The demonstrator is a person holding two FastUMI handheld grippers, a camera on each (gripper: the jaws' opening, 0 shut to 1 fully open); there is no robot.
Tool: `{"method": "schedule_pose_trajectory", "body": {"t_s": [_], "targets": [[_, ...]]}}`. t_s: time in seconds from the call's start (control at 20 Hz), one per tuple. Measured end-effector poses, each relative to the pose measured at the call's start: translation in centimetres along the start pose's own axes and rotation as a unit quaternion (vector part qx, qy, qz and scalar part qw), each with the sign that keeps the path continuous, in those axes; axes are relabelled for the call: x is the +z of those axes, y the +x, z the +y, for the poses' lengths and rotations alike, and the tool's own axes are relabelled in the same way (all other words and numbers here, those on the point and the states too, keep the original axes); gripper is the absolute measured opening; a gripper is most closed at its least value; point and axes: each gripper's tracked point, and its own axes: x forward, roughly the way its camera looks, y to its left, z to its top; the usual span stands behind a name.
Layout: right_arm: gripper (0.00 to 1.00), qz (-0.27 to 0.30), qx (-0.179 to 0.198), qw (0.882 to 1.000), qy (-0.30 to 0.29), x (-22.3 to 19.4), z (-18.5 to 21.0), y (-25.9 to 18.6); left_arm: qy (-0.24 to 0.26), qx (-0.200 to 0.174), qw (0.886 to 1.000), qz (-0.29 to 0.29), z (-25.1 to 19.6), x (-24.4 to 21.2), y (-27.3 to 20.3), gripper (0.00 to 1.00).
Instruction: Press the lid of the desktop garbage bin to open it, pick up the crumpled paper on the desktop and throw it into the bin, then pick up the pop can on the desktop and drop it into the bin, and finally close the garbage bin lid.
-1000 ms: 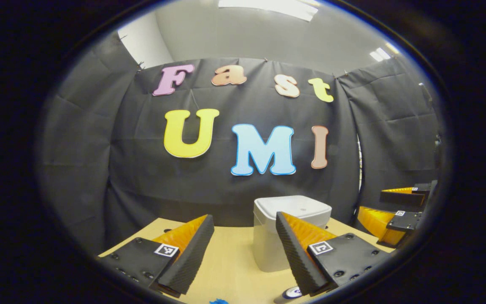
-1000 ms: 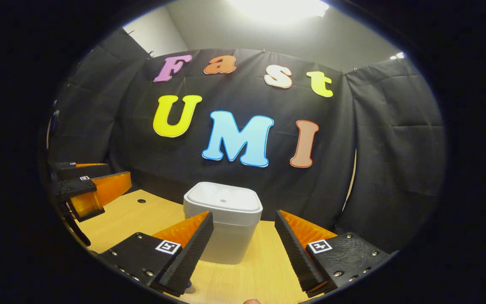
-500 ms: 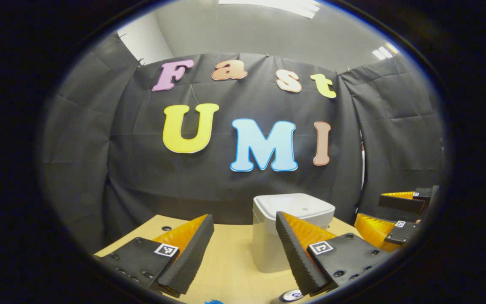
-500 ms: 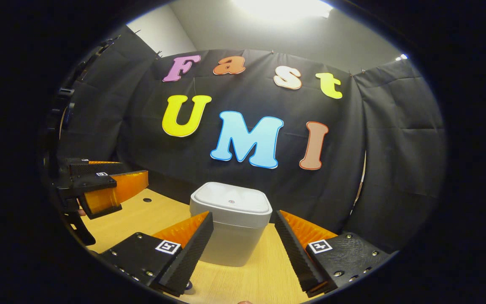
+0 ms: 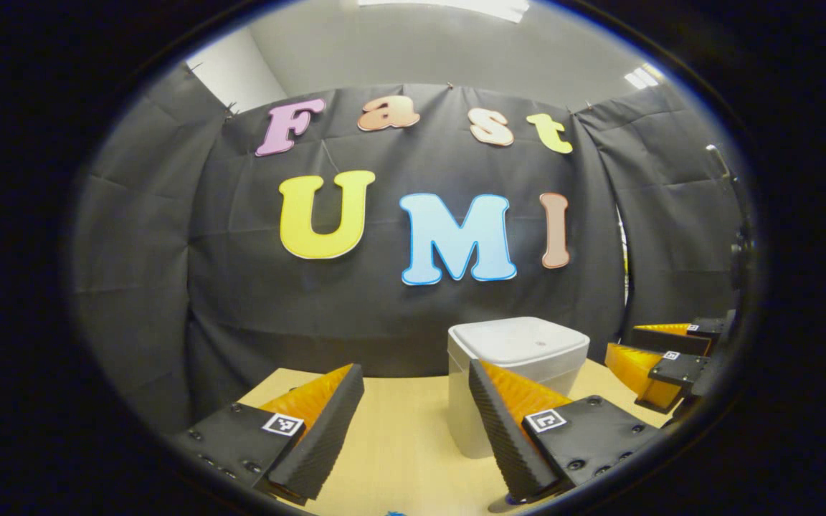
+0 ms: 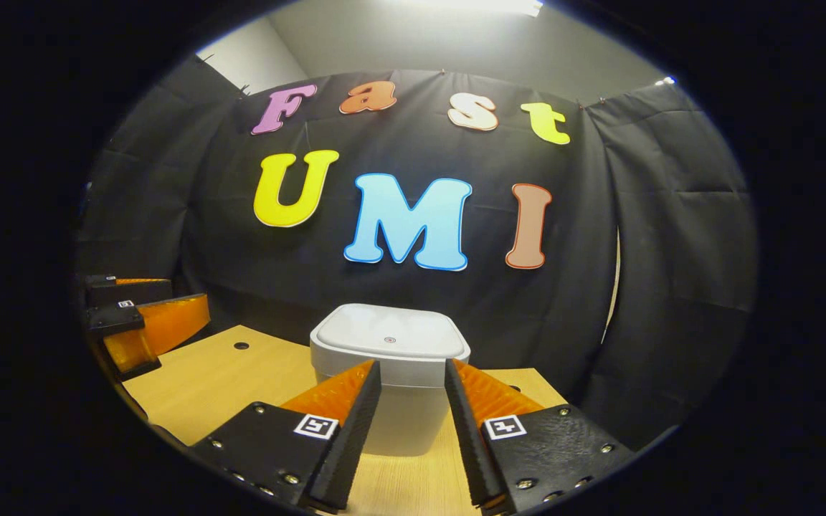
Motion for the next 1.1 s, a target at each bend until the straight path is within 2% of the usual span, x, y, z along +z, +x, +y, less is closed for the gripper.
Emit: {"method": "schedule_pose_trajectory", "body": {"t_s": [0.1,0.15,0.3,0.35,0.4,0.45,0.55,0.6,0.65,0.75,0.8,1.0,1.1], "targets": [[0.57,0.000,-0.006,1.000,-0.002,0.1,0.0,0.5,0.001,-0.007,1.000,-0.006,-0.2,0.4,0.3,0.96],[0.48,0.000,0.000,1.000,0.000,0.1,0.2,0.7,0.003,-0.010,1.000,-0.006,-0.4,0.3,0.4,0.96],[0.46,0.005,0.015,1.000,-0.001,-0.1,0.8,1.1,0.000,-0.017,1.000,-0.008,-0.5,0.3,0.9,0.96],[0.46,0.005,-0.007,1.000,-0.005,-0.5,0.1,1.4,-0.003,-0.018,1.000,-0.007,-0.6,0.2,1.0,0.96],[0.27,0.002,-0.001,1.000,-0.003,-0.1,0.1,1.7,-0.005,-0.020,1.000,-0.005,-0.7,0.1,1.1,0.96],[0.20,0.005,0.000,1.000,-0.003,-0.4,0.6,1.6,-0.007,-0.019,1.000,-0.005,-0.7,-0.1,1.1,0.96],[0.20,0.013,0.000,1.000,-0.003,-1.1,0.7,1.5,-0.011,-0.019,1.000,-0.002,-0.6,-0.3,1.1,0.97],[0.12,0.012,-0.013,1.000,0.005,-0.8,0.2,2.9,-0.011,-0.018,1.000,0.000,-0.5,-0.4,1.1,0.97],[0.05,0.016,0.002,1.000,0.015,-1.0,0.5,1.8,-0.010,-0.016,1.000,-0.001,-0.4,-0.3,1.0,0.97],[0.06,0.027,0.012,0.999,0.037,-1.8,0.5,2.5,-0.011,-0.012,1.000,-0.002,-0.2,-0.4,0.8,0.97],[0.01,0.030,0.020,0.998,0.044,-1.7,0.5,2.5,-0.012,-0.012,1.000,-0.003,-0.2,-0.4,0.8,0.97],[0.01,0.032,0.035,0.999,0.025,-2.1,0.6,3.5,-0.016,-0.008,1.000,-0.002,-0.2,-0.5,0.8,0.97],[0.01,0.027,0.045,0.998,0.035,-1.2,0.8,4.3,-0.019,-0.007,1.000,-0.001,-0.1,-0.5,0.7,0.97]]}}
